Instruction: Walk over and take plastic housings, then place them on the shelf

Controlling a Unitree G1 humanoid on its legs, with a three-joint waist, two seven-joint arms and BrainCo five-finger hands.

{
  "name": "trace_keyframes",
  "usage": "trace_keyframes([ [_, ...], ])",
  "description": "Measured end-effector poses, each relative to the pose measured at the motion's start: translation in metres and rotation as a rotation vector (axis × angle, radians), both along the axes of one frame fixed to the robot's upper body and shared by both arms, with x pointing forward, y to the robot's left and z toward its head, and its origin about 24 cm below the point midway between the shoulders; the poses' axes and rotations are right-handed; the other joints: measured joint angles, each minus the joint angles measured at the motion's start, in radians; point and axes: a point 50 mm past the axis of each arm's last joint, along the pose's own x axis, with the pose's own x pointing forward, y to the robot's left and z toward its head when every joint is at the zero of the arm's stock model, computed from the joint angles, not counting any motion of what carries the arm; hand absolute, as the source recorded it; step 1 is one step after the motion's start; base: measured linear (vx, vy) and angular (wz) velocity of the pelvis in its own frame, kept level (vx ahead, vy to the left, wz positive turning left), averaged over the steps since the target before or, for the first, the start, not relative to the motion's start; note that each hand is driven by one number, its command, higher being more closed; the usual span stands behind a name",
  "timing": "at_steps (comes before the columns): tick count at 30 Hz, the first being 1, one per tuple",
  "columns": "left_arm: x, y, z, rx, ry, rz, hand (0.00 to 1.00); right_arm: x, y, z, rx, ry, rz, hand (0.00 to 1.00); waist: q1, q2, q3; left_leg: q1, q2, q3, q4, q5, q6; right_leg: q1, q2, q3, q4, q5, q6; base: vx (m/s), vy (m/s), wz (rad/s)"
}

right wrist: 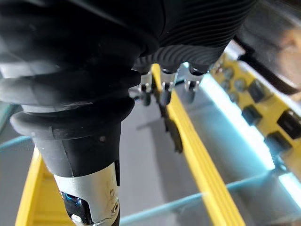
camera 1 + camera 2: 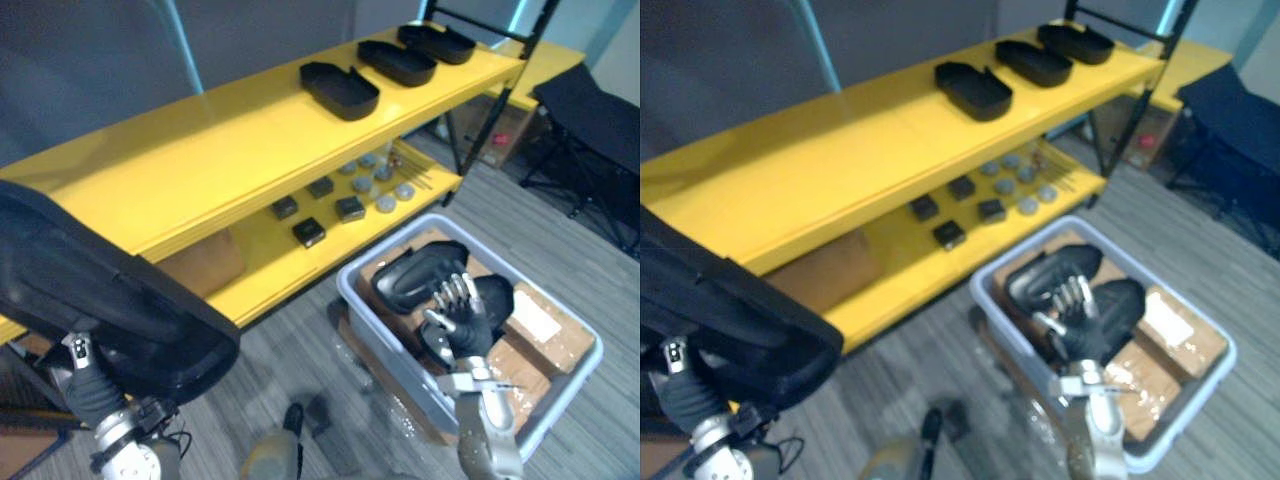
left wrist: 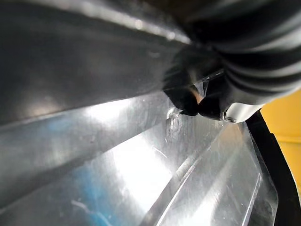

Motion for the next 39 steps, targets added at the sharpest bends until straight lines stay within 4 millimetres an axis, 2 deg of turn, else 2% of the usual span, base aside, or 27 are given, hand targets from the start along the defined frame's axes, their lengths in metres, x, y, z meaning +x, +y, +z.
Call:
trace_keyframes([
  [2,0.008,-0.007,0.003,0.021,-0.015,-0.071,1.0,-0.002,-0.001,0.003,-0.021,-0.012,-0.007,0.0,-0.03,0.006,0.004,0.0,-0.019,-0.06,-0.042,0.032,0.007,-0.016,0.0,0.056,0.052,-0.012,-0.02,-0.01,0.02,1.03],
  [4,0.015,-0.011,0.008,0.047,-0.036,-0.13,1.0,-0.003,-0.001,0.003,-0.04,-0.013,-0.007,0.0,-0.038,0.003,0.006,0.004,-0.029,-0.101,-0.068,0.048,0.008,-0.028,-0.002,0.097,0.094,-0.028,-0.044,-0.01,-0.004,0.79],
  [11,0.021,-0.016,0.008,0.059,-0.022,-0.193,1.0,-0.004,0.002,0.005,-0.074,-0.043,0.036,0.0,-0.041,-0.003,0.018,0.008,-0.042,-0.106,-0.07,0.067,0.004,-0.021,0.0,0.139,0.09,-0.043,-0.035,-0.01,-0.024,0.07],
  [15,0.022,-0.017,0.008,0.06,-0.016,-0.203,1.0,-0.002,0.002,0.009,-0.079,-0.07,0.032,0.0,-0.046,0.004,0.074,0.015,-0.042,-0.1,-0.071,0.077,-0.001,-0.014,0.005,0.173,0.082,-0.083,-0.02,-0.08,-0.047,-0.06],
  [16,0.022,-0.017,0.007,0.058,-0.013,-0.204,1.0,-0.002,0.002,0.01,-0.083,-0.076,0.03,0.0,-0.047,0.009,0.083,0.008,-0.04,-0.1,-0.07,0.082,-0.001,-0.02,0.007,0.175,0.078,-0.093,-0.01,-0.13,-0.067,0.0],
  [18,0.023,-0.022,0.006,0.044,-0.013,-0.218,1.0,-0.002,0.0,0.013,-0.089,-0.085,0.013,0.0,-0.049,0.038,0.106,-0.022,-0.018,-0.093,-0.066,0.085,-0.003,-0.059,0.023,0.177,0.092,-0.094,-0.009,-0.13,-0.055,-0.01],
  [20,0.023,-0.022,0.004,0.036,-0.008,-0.21,1.0,-0.001,-0.001,0.016,-0.095,-0.099,-0.01,0.0,-0.049,0.048,0.123,-0.045,-0.005,-0.071,-0.051,0.084,-0.004,-0.083,0.027,0.183,0.107,-0.096,-0.012,-0.07,-0.001,-0.1],
  [21,0.023,-0.021,0.003,0.027,-0.012,-0.184,1.0,0.003,-0.001,0.021,-0.091,-0.123,-0.033,0.0,-0.047,0.048,0.151,-0.059,0.0,-0.047,-0.009,0.07,-0.004,-0.092,0.023,0.194,0.123,-0.103,-0.013,-0.04,0.023,-0.18],
  [22,0.023,-0.021,0.003,0.025,-0.011,-0.18,1.0,0.004,-0.001,0.022,-0.09,-0.128,-0.038,0.0,-0.048,0.047,0.154,-0.066,0.0,-0.043,0.003,0.064,-0.003,-0.096,0.022,0.196,0.128,-0.105,-0.013,-0.02,0.037,-0.24],
  [26,0.021,-0.015,0.002,0.025,0.0,-0.11,1.0,0.007,-0.01,0.037,-0.075,-0.225,-0.131,0.0,-0.042,0.018,0.178,-0.138,-0.02,0.014,0.225,-0.072,0.009,-0.095,-0.008,0.23,0.179,-0.151,-0.001,0.06,0.081,-0.19],
  [28,0.021,-0.009,0.005,0.061,0.0,-0.07,1.0,0.006,-0.017,0.042,-0.06,-0.257,-0.19,0.0,-0.041,-0.003,0.187,-0.157,-0.024,0.07,0.349,-0.153,0.052,-0.059,-0.035,0.223,0.184,-0.172,-0.005,0.12,0.106,-0.01],
  [29,0.019,-0.005,0.006,0.082,0.004,-0.044,1.0,0.004,-0.023,0.044,-0.056,-0.267,-0.234,0.0,-0.049,-0.002,0.188,-0.169,-0.01,0.127,0.455,-0.237,0.086,-0.052,-0.031,0.232,0.264,-0.173,-0.014,0.22,0.146,0.18],
  [30,0.018,0.0,0.008,0.107,0.008,-0.02,1.0,0.002,-0.03,0.045,-0.044,-0.271,-0.281,0.0,-0.05,0.0,0.187,-0.172,-0.013,0.113,0.516,-0.29,0.065,-0.105,-0.038,0.281,0.426,-0.15,-0.053,0.22,0.146,0.24],
  [31,0.017,0.002,0.01,0.118,0.007,-0.015,1.0,0.001,-0.033,0.045,-0.038,-0.273,-0.305,0.0,-0.05,-0.001,0.187,-0.169,-0.014,0.106,0.531,-0.306,0.068,-0.138,-0.036,0.303,0.499,-0.117,-0.105,0.3,0.167,0.45],
  [32,0.016,0.005,0.013,0.144,0.004,-0.009,1.0,-0.002,-0.04,0.049,-0.024,-0.288,-0.351,0.0,-0.051,-0.004,0.184,-0.149,-0.02,0.076,0.529,-0.323,0.074,-0.188,-0.032,0.328,0.611,0.002,-0.126,0.27,0.112,0.62],
  [33,0.015,0.007,0.019,0.175,-0.011,-0.011,1.0,-0.005,-0.045,0.053,-0.023,-0.313,-0.38,0.0,-0.058,-0.004,0.175,-0.129,-0.013,0.029,0.509,-0.324,0.078,-0.222,-0.008,0.349,0.663,0.065,-0.114,0.38,0.113,0.91],
  [34,0.014,0.009,0.025,0.2,-0.027,-0.015,1.0,-0.009,-0.05,0.06,-0.039,-0.344,-0.395,0.0,-0.058,-0.009,0.169,-0.108,-0.014,-0.009,0.487,-0.324,0.079,-0.236,0.033,0.364,0.629,-0.033,-0.092,0.28,0.024,0.86],
  [35,0.014,0.01,0.028,0.208,-0.038,-0.013,1.0,-0.01,-0.052,0.063,-0.048,-0.363,-0.397,0.0,-0.06,-0.008,0.169,-0.096,-0.013,-0.03,0.48,-0.324,0.079,-0.238,0.057,0.37,0.589,-0.06,-0.085,0.23,0.001,0.71],
  [37,0.016,0.01,0.031,0.201,-0.06,-0.027,1.0,-0.014,-0.054,0.073,-0.068,-0.415,-0.382,0.0,-0.06,-0.008,0.155,-0.059,-0.014,-0.072,0.446,-0.326,0.08,-0.257,0.124,0.4,0.436,-0.097,-0.06,0.29,-0.011,0.69],
  [39,0.018,0.006,0.03,0.187,-0.066,-0.045,1.0,-0.015,-0.053,0.083,-0.068,-0.473,-0.327,0.0,-0.059,-0.005,0.134,-0.013,-0.013,-0.111,0.41,-0.325,0.079,-0.299,0.171,0.429,0.306,-0.092,-0.057,0.4,-0.034,0.84],
])
